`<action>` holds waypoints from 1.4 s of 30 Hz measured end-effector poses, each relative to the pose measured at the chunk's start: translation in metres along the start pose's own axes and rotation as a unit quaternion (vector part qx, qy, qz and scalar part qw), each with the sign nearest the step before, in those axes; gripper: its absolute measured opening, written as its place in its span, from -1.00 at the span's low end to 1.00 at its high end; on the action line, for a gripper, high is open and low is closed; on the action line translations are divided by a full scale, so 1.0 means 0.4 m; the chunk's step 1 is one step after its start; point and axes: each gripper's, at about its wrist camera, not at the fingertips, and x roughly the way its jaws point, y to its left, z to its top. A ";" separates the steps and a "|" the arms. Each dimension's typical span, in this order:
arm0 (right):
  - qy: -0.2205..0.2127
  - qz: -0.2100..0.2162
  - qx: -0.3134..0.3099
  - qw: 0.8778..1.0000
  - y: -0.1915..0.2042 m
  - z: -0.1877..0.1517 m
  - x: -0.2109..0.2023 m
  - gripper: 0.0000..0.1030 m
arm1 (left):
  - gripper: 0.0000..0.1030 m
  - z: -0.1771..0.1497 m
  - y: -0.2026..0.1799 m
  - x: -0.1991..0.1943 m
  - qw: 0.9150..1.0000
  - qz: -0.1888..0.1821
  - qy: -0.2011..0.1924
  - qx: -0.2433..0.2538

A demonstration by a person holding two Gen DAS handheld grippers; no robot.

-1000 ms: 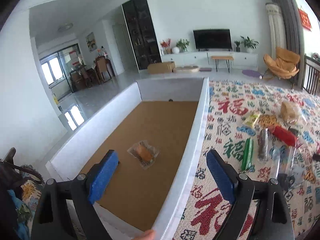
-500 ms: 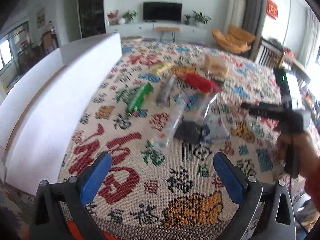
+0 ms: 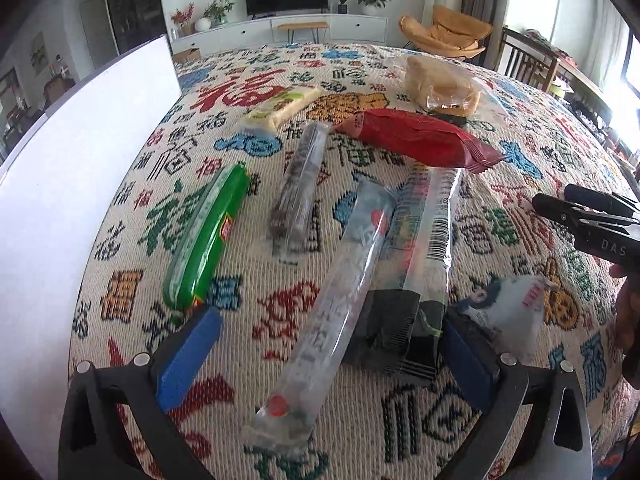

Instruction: Organize snacks

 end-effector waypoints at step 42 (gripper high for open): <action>0.000 0.000 0.000 1.000 0.000 0.000 0.000 0.58 | 1.00 0.006 0.004 0.005 1.000 -0.012 -0.007 0.014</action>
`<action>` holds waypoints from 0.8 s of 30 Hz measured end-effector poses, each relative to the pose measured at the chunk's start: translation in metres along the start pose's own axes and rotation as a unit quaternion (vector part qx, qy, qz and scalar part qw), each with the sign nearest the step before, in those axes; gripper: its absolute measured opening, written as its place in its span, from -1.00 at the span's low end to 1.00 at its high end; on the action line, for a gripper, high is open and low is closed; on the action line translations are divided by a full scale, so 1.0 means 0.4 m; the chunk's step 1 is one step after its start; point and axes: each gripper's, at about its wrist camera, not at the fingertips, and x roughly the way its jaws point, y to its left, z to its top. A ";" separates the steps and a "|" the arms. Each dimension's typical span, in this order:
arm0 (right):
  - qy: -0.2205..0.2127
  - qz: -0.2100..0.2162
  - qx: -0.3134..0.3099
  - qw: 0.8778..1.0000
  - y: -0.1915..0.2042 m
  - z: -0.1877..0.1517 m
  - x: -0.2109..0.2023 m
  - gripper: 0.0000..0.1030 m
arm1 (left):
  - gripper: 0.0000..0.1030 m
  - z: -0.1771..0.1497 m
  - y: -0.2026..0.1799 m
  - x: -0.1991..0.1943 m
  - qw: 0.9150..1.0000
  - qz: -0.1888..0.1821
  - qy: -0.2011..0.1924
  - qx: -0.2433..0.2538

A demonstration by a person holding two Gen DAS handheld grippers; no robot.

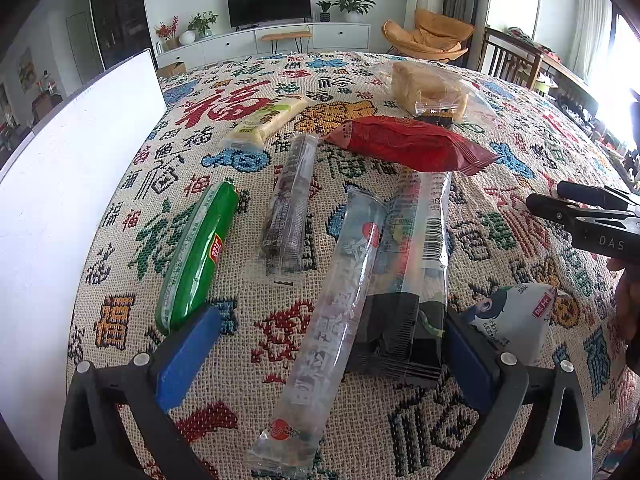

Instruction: Organize snacks

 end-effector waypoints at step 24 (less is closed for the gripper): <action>0.000 0.001 0.001 1.000 -0.002 0.000 0.001 0.59 | 1.00 0.000 0.000 0.000 1.000 0.000 0.000 0.000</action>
